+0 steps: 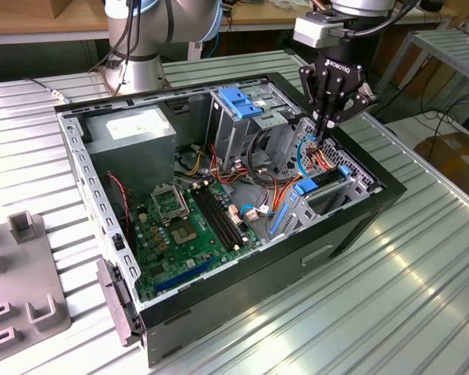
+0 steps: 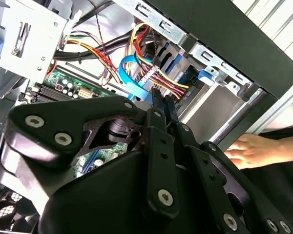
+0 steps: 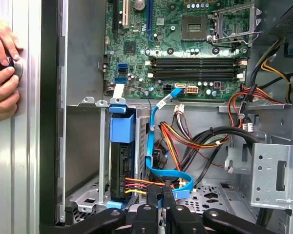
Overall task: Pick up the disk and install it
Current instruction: 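Insert the second disk wire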
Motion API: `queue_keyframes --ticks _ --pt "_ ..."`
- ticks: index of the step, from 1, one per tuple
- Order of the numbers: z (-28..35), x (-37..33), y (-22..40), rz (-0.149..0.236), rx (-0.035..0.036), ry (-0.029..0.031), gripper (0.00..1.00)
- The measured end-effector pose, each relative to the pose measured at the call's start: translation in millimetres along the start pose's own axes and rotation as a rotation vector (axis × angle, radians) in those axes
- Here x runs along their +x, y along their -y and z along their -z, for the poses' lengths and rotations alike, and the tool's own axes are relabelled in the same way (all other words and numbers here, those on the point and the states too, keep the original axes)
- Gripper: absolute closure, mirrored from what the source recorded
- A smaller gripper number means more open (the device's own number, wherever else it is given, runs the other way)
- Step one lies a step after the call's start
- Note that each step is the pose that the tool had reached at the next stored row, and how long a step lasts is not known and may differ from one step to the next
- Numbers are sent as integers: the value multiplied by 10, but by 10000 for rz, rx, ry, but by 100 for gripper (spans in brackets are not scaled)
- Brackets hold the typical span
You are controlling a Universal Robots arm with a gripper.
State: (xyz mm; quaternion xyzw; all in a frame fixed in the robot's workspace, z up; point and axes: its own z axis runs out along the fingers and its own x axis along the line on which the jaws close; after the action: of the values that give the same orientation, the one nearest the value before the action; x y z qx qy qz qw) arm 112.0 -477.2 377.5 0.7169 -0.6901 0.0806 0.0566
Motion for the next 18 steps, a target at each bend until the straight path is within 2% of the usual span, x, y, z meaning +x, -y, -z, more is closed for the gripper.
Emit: queue_keyframes --ticks 2,3,4,6,8,10,15,18 --pt "-1 4 0 0 0 0 84" --pt "-6 15 -1 -3 4 53 84" --pt "-13 29 -2 -10 12 177 84" --pt "-29 72 -5 -15 20 332 84" --pt "-56 125 -17 -18 23 417 84" --pt "-84 191 -29 -20 25 492 84" --pt "-151 347 -63 -26 31 601 84" --pt "-181 417 -95 -34 68 698 84"
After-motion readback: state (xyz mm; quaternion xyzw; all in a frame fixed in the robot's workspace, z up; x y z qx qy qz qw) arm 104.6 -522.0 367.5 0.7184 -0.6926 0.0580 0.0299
